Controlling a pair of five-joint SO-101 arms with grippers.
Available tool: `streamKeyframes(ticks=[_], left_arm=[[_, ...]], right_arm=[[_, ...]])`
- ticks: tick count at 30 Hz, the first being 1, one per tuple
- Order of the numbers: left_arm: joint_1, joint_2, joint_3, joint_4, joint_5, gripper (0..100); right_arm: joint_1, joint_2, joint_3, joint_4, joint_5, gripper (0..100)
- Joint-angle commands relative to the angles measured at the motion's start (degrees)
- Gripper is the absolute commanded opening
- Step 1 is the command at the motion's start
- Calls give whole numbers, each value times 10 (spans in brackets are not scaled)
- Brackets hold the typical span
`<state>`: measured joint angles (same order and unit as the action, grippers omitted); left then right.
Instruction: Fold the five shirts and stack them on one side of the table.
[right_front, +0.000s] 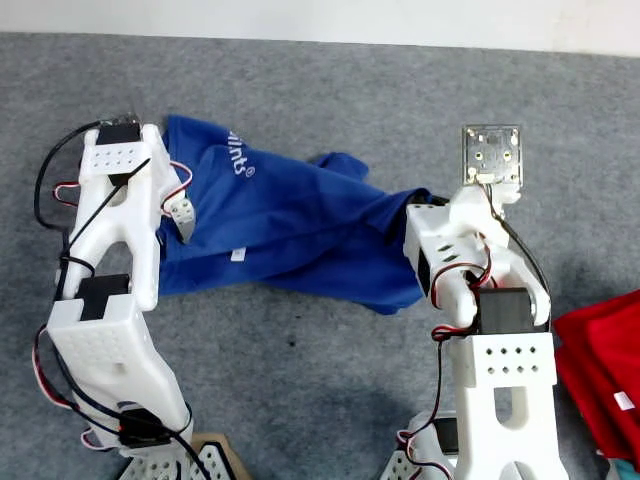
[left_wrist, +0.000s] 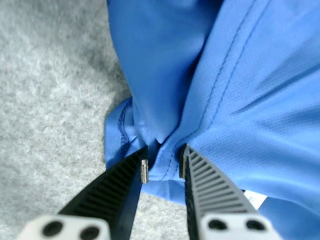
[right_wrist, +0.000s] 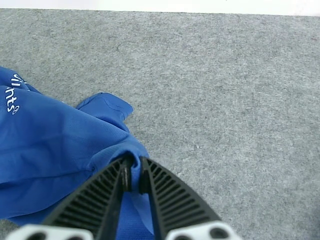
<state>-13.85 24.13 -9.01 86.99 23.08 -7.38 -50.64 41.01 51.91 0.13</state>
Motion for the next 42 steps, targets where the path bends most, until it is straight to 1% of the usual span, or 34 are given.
streamKeyframes(ticks=[1, 3, 11, 15, 17, 20, 29, 34, 42], left_arm=[[7, -11, -3, 14, -54, 123], [16, -10, -2, 14, -62, 123], [17, -17, 7, 18, -65, 123], [17, -51, 36, 12, -103, 123], [17, -61, 55, 6, -102, 123], [16, -60, 78, -25, -103, 123], [18, -61, 86, -37, -104, 116], [21, -60, 92, -74, -104, 1], [21, -60, 92, -75, -104, 5]], right_arm=[[-7, -10, -2, -14, -6, 7], [-7, -10, -2, -14, -6, 7], [-18, -10, -1, -14, -6, 7], [-19, -10, -1, -14, -6, 7], [-19, -10, -1, -14, -6, 7], [-19, -10, -1, -14, -6, 7], [-19, -10, 0, -14, -6, 7], [-19, -10, 0, -14, -6, 7], [-19, -10, 0, -14, -6, 7]])
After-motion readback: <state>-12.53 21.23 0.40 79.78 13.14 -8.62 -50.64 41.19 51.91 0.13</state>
